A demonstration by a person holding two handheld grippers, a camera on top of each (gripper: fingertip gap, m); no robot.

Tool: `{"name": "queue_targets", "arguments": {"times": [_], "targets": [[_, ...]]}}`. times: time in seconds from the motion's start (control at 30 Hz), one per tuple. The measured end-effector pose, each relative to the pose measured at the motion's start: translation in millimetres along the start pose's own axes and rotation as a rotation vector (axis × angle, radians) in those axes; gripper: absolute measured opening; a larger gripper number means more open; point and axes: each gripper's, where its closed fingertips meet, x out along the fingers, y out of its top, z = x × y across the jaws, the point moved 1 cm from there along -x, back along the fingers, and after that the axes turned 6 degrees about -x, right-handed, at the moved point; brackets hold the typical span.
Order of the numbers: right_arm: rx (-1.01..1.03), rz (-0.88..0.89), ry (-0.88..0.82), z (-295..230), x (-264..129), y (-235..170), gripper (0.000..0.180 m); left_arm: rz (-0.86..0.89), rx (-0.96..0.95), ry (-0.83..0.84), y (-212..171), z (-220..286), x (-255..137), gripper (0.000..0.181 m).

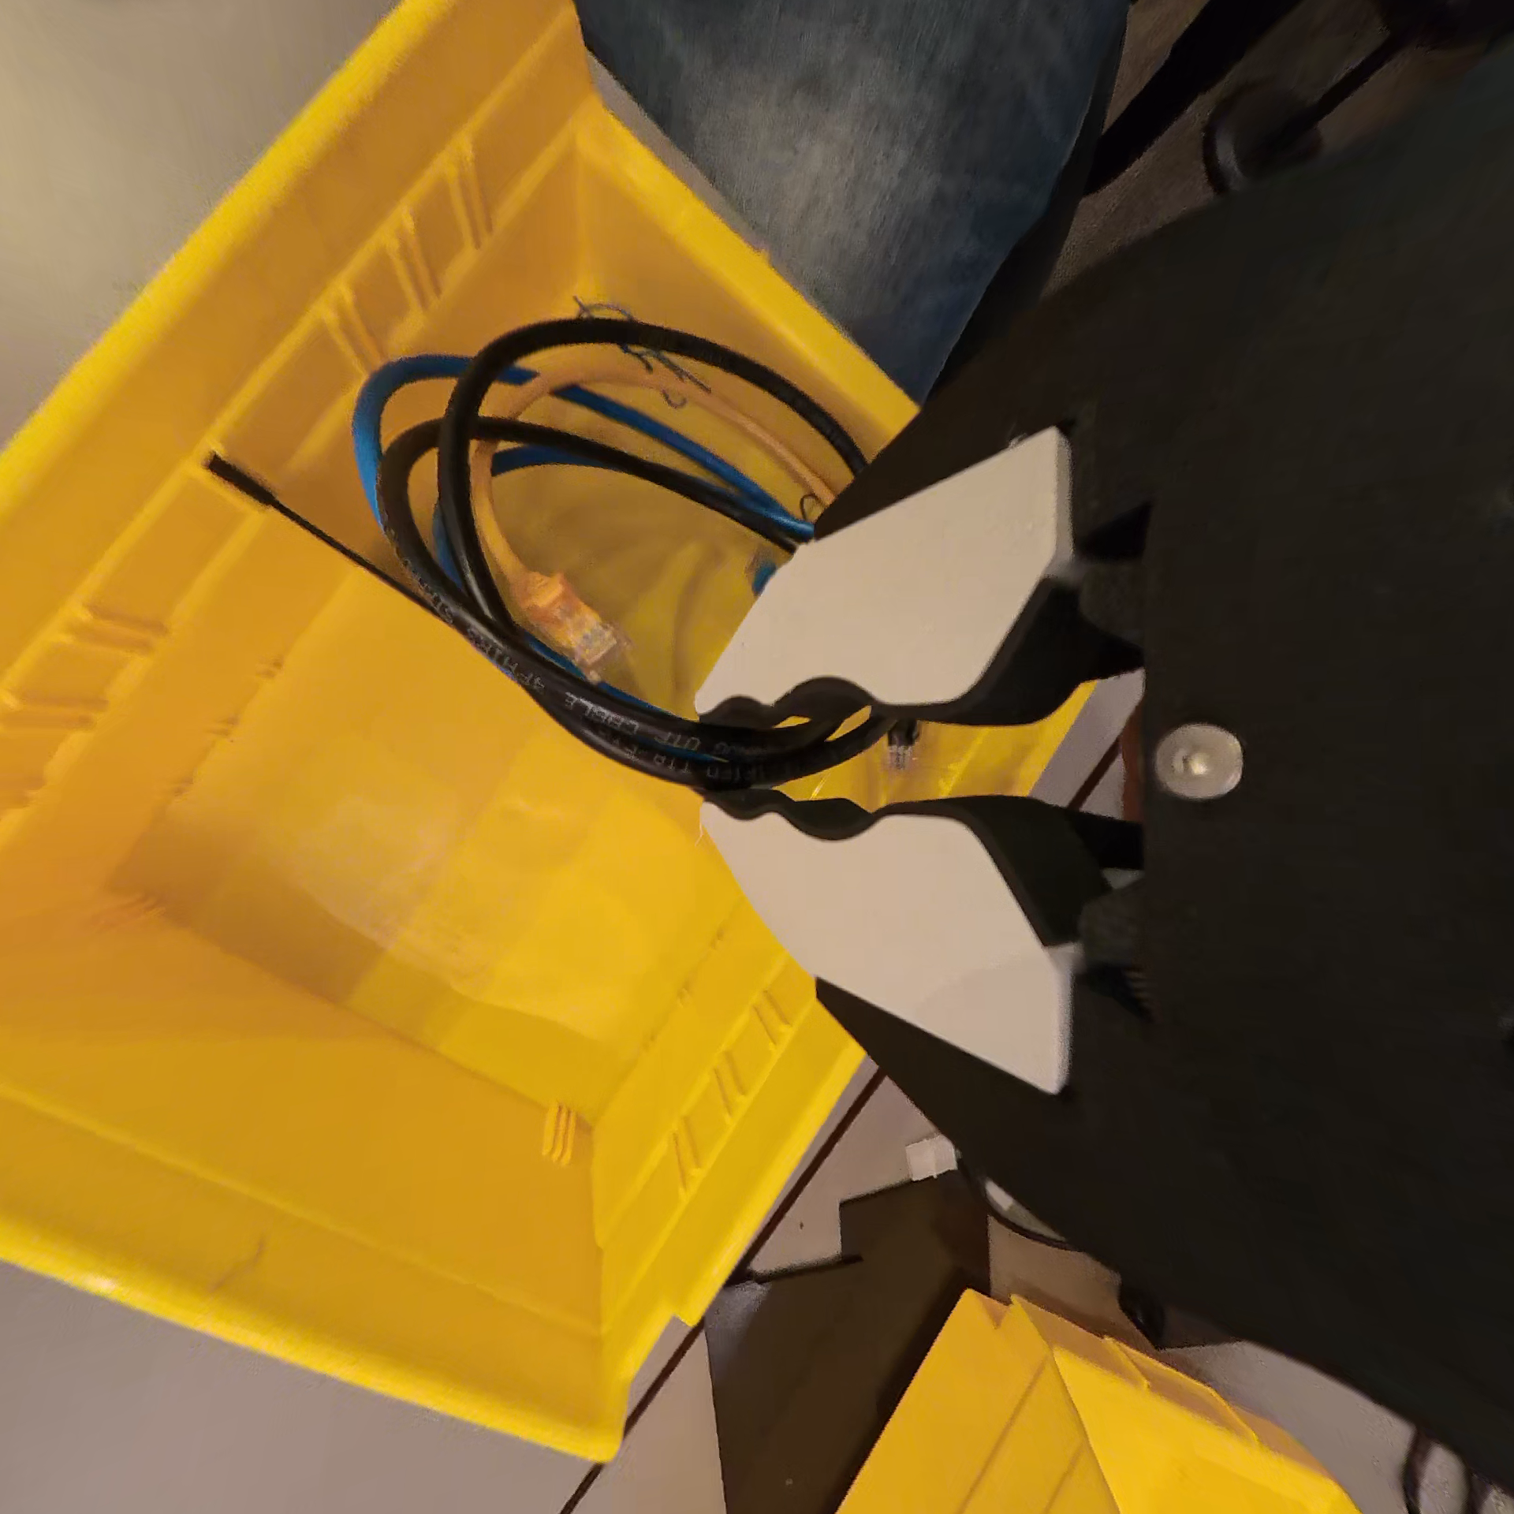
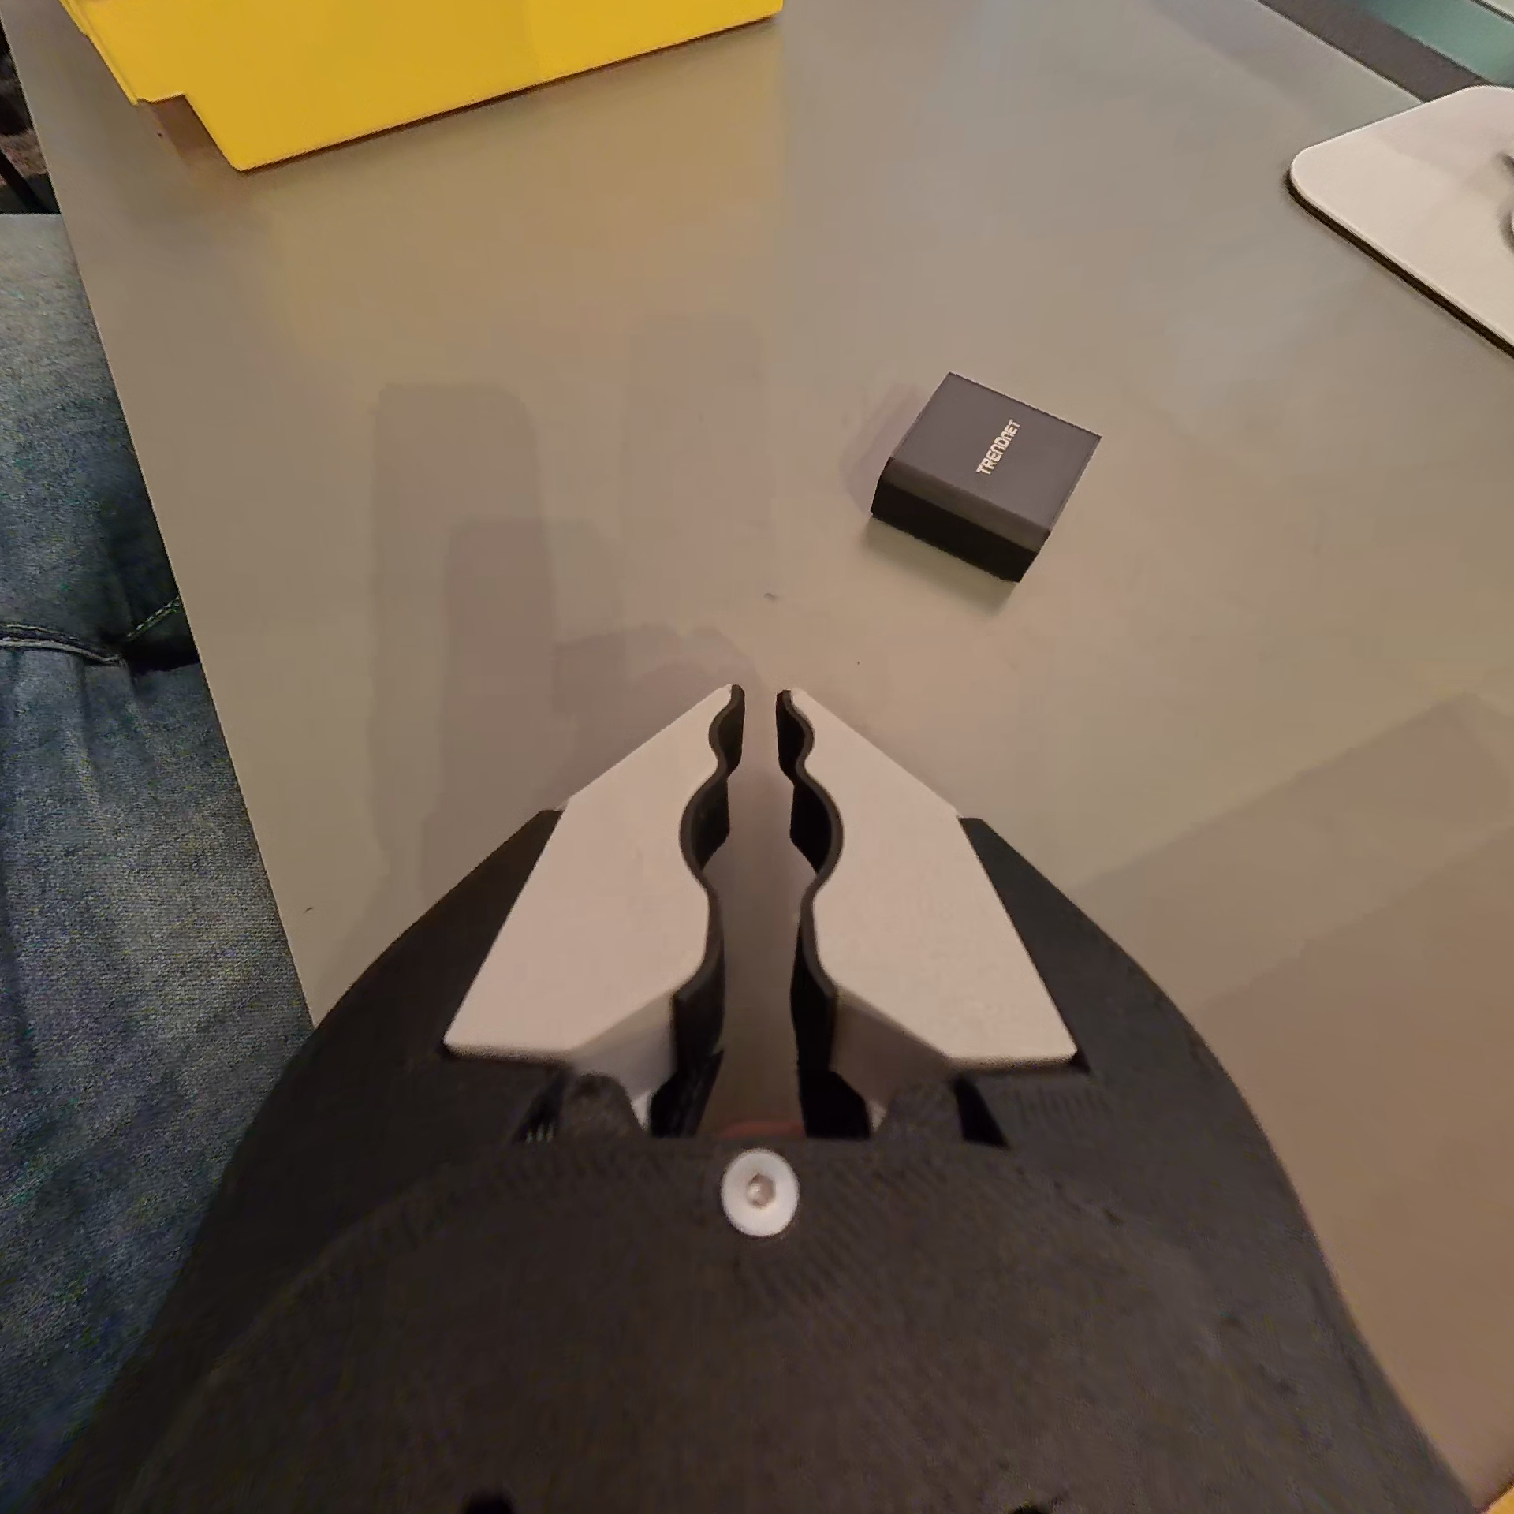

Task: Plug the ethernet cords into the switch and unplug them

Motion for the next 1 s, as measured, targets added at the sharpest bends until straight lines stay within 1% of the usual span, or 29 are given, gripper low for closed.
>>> {"name": "queue_targets", "arguments": {"times": [0.03,0.17,0.27,0.4,0.5,0.53,0.57,0.67,0.7,0.8,0.9,1.0], "targets": [[-0.002,-0.002,0.002,0,0,0,0.006,0.007,-0.007,0.004,0,0,-4,0.014],[-0.013,-0.014,0.004,-2,2,-2,0.006,0.002,-0.007,0.04,-2,-2,-11,0.014],[-0.021,-0.017,0.002,-2,2,-2,0.006,0.024,-0.017,0.033,-1,1,-12,0.014],[-0.022,-0.02,0.005,-2,2,-2,0.006,0.026,0.006,0.1,-1,1,-15,0.014],[-0.023,-0.024,0.008,-3,3,-3,0.006,0.053,0.033,0.145,1,4,-17,0.018],[-0.023,-0.025,0.009,-3,3,-3,0.006,0.055,0.048,0.185,0,2,-17,0.011],[-0.024,-0.026,0.008,-3,3,-3,0.006,0.063,0.058,0.232,0,-2,-19,0.0],[-0.027,-0.029,0.009,-3,3,-3,0.005,0.094,0.049,0.223,0,2,-18,0.001],[-0.027,-0.03,0.01,-3,3,-3,0.005,0.093,0.053,0.238,0,-1,-15,0.012],[-0.031,-0.032,0.011,-4,4,-4,0.005,0.083,0.093,0.264,5,-5,-8,0.013],[-0.033,-0.032,0.006,-3,4,-4,0.005,0.046,0.092,0.266,7,-13,3,0.014],[-0.035,-0.027,0.0,-3,3,-3,0.005,0.067,0.07,0.223,10,-13,9,0.012]]}}
